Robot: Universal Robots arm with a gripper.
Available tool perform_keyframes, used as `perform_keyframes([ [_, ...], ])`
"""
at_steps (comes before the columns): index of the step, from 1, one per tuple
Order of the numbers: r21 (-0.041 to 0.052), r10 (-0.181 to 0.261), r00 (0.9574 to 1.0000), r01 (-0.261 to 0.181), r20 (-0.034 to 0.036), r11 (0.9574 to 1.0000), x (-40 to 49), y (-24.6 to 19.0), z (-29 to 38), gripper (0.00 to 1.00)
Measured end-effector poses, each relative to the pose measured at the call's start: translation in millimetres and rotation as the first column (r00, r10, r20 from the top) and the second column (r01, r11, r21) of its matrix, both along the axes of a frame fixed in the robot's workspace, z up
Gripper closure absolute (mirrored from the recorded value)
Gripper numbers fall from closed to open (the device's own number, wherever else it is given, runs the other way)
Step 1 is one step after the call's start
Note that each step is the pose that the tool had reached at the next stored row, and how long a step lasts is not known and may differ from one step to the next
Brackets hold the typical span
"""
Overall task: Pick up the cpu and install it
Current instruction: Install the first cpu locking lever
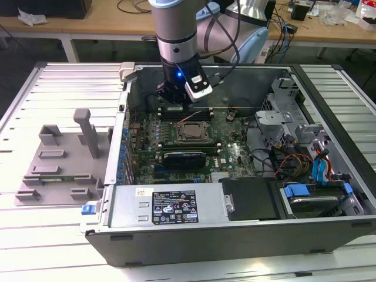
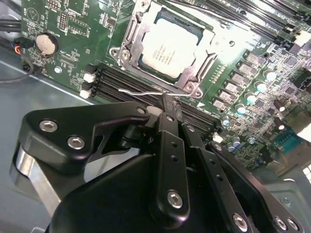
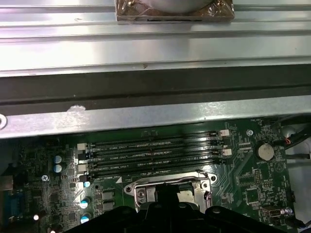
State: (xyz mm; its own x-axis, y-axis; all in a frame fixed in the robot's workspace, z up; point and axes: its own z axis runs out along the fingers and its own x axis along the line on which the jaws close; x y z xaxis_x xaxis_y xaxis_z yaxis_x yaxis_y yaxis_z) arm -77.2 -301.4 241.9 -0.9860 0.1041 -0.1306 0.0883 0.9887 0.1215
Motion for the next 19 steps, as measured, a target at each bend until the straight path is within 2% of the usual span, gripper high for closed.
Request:
perform_keyframes([
  [3, 0.0002, -0.004, 1.0000, 0.004, 0.0000, 1.0000, 3.9, 0.0, -2.8, 0.89],
  [6, 0.0002, -0.026, 0.9996, 0.026, -0.0001, 0.9996, 4.6, 0.1, -4.6, 0.89],
  [10, 0.0011, -0.037, 0.9993, 0.037, -0.0001, 0.9993, 7.1, 3.6, -10.3, 0.89],
  [12, 0.0019, -0.037, 0.9993, 0.037, -0.0001, 0.9993, 7.2, 9.2, -15.1, 0.89],
  [13, 0.0022, -0.037, 0.9993, 0.037, 0.0001, 0.9993, 7.2, 10.5, -16.6, 0.89],
  [19, 0.0019, -0.052, 0.9986, 0.052, -0.0002, 0.9986, 9.8, 10.5, -19.1, 0.89],
])
